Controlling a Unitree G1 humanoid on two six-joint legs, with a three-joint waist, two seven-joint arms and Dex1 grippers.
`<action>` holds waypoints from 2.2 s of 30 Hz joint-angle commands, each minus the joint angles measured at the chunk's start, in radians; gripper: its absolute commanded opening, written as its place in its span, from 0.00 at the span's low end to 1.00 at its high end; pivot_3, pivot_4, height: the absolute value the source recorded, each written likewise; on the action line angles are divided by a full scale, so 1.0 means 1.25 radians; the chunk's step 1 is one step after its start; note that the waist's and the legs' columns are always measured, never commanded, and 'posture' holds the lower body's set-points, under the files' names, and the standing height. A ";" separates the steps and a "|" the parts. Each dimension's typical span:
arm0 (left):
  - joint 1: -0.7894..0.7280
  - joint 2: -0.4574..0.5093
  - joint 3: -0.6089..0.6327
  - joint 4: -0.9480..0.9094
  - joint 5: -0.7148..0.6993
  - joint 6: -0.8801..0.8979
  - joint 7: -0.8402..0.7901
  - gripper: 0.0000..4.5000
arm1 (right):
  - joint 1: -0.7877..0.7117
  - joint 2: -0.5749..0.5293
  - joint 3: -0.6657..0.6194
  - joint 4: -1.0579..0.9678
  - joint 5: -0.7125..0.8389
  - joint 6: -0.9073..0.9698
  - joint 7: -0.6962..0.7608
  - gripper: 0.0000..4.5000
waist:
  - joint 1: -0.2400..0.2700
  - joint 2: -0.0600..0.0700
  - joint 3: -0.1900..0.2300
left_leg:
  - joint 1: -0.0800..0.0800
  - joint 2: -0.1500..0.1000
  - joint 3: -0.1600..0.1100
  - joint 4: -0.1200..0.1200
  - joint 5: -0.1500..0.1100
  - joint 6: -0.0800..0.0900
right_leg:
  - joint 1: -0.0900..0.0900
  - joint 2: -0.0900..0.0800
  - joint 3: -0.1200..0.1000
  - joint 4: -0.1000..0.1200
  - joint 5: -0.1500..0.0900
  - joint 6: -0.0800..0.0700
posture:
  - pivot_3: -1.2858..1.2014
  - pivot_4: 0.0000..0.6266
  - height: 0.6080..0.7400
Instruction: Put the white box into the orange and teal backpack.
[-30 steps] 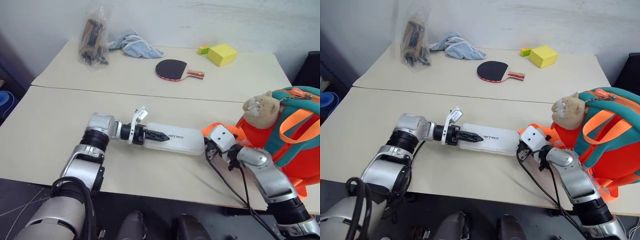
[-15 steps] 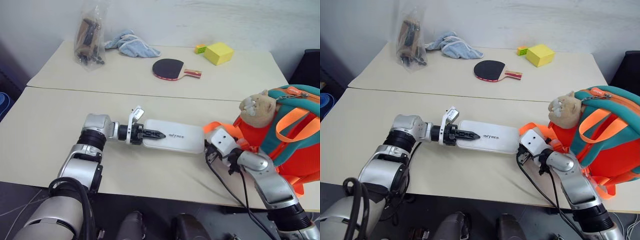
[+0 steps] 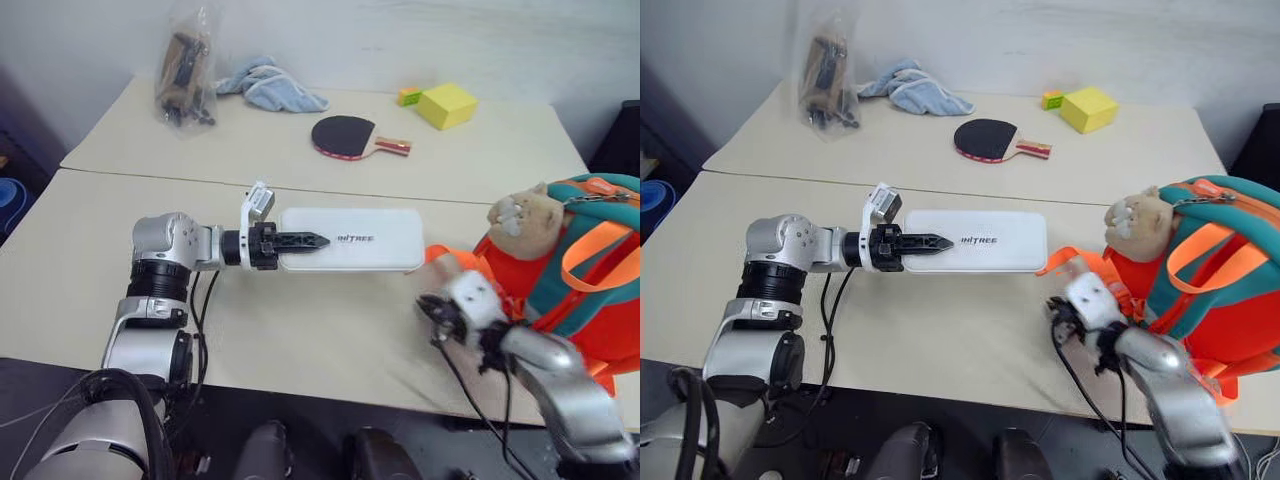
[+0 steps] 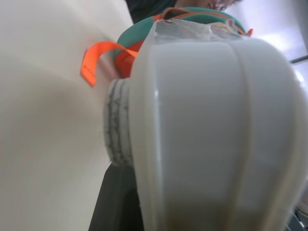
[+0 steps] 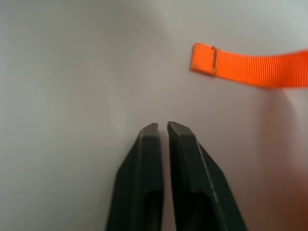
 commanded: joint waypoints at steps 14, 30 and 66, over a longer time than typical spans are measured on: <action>0.084 0.052 -0.010 -0.255 -0.086 -0.327 -0.053 0.27 | 0.343 -0.104 -0.786 -0.011 0.712 0.101 -0.026 0.99 | -0.012 -0.001 0.002 | 0.004 0.000 0.001 -0.004 0.000 0.001 | 0.005 0.001 0.001 -0.008 0.000 0.001 | 0.52 0.24 1.00; 0.031 0.051 0.017 -0.231 -0.087 -0.367 0.034 0.27 | -0.093 -0.143 -0.431 0.160 0.727 0.042 -0.214 0.86 | -0.010 -0.002 0.003 | 0.003 0.000 0.001 -0.001 0.000 0.001 | 0.004 0.001 0.002 -0.008 0.000 0.002 | 0.52 0.24 1.00; -0.125 0.249 -0.077 0.021 0.012 -0.594 -0.315 0.27 | 0.068 -0.402 -0.638 0.063 1.158 0.228 0.183 0.01 | -0.006 -0.008 0.010 | -0.001 0.000 0.000 0.000 0.000 0.003 | 0.003 0.000 0.000 -0.011 0.000 0.002 | 0.52 0.24 1.00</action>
